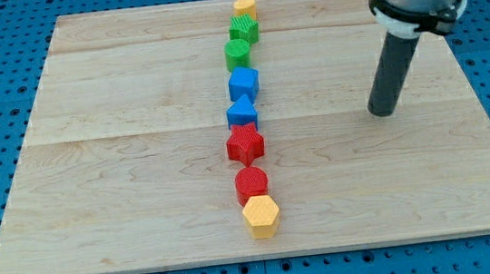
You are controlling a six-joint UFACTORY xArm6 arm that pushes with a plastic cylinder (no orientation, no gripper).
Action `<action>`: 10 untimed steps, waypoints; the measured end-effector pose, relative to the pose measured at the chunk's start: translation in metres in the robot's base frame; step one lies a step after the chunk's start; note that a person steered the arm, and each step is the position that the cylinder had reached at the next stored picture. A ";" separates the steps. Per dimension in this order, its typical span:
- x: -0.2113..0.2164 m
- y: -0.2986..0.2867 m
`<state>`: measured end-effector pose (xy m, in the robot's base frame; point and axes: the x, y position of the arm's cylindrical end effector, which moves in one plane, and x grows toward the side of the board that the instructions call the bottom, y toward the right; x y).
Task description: Slightly push the cube towards the left side of the board
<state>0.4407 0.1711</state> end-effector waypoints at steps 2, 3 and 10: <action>-0.019 -0.034; -0.019 -0.036; -0.050 -0.165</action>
<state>0.3912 0.0058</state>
